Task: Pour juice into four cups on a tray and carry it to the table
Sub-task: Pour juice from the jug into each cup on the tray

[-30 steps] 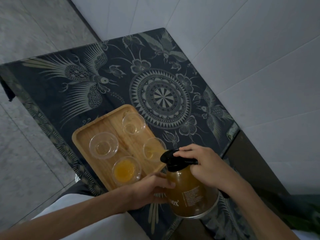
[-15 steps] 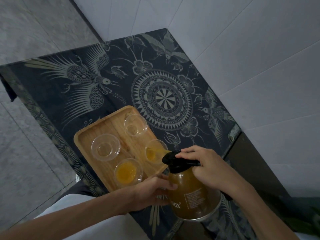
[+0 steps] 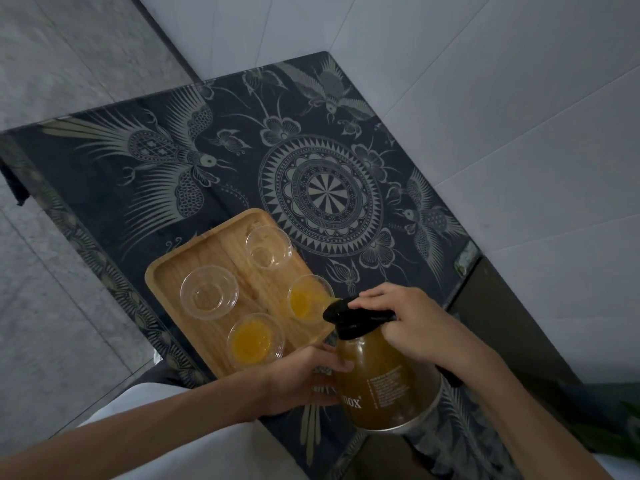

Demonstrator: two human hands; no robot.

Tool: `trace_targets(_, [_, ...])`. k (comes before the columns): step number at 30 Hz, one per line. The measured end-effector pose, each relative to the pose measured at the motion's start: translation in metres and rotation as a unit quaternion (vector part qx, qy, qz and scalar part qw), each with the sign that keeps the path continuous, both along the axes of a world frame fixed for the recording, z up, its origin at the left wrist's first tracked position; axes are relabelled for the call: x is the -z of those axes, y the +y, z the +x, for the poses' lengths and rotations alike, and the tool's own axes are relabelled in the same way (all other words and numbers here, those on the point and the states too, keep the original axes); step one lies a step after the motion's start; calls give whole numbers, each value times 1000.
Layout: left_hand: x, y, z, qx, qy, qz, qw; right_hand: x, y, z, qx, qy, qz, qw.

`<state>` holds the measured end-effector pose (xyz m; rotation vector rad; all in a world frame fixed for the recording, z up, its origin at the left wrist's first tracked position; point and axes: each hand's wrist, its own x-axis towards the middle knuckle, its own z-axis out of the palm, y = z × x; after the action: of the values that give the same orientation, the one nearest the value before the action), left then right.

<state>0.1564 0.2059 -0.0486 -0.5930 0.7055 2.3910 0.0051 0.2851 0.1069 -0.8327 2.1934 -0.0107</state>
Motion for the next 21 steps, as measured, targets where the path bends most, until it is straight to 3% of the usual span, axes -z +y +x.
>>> trace_targets(21, [11,7,1,-6,-3,15,1000,0,-3,0,11,-12,9,1000])
